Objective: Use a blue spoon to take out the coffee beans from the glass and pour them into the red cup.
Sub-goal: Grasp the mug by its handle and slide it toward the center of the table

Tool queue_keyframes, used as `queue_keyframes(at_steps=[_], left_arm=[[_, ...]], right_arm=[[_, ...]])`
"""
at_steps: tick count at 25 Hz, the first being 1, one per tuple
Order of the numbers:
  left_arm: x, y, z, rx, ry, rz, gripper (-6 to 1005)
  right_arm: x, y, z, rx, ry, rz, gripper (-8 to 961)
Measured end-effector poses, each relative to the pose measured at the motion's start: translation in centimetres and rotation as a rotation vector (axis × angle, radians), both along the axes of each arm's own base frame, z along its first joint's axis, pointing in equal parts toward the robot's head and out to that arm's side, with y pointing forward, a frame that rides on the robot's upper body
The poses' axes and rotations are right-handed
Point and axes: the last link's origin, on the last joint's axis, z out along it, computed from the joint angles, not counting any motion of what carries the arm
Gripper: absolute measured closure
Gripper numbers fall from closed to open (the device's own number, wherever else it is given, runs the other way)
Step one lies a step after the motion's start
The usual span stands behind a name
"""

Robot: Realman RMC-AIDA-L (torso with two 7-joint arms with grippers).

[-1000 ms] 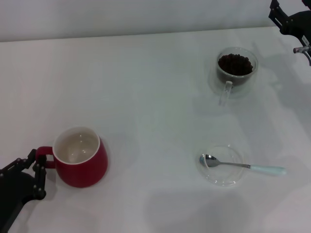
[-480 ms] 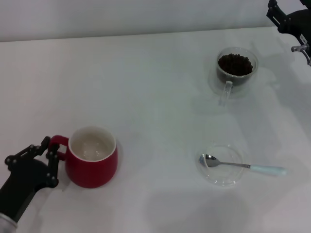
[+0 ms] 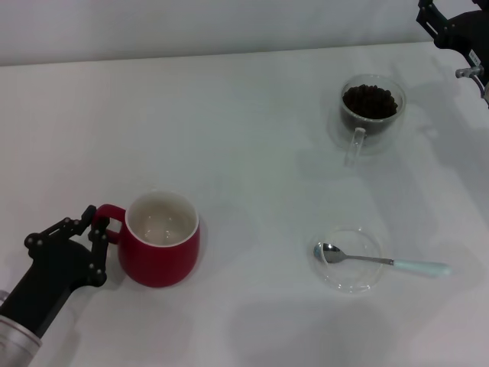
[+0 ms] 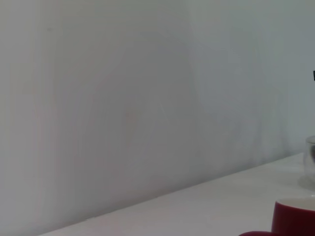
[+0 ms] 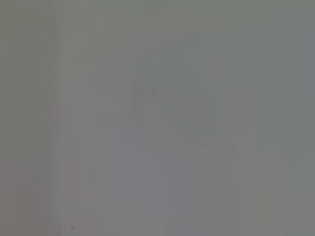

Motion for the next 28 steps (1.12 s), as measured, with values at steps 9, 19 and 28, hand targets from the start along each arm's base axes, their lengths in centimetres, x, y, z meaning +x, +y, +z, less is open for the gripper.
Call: queue_keyframes(at_steps=[9, 19, 28], left_arm=[[0.9, 0.5, -0.5, 0.015, 0.024, -0.029, 874], [2.3, 1.9, -1.6, -0.024, 0.025, -0.043, 875], [2.3, 2.0, -1.9, -0.041, 0.035, -0.037, 876]], right_arm=[[-0.3, 0.2, -0.1, -0.001, 0.001, 0.007, 85], [-0.5, 0.4, -0.1, -0.001, 0.001, 0.012, 84], [-0.5, 0.4, -0.1, -0.001, 0.001, 0.012, 84]])
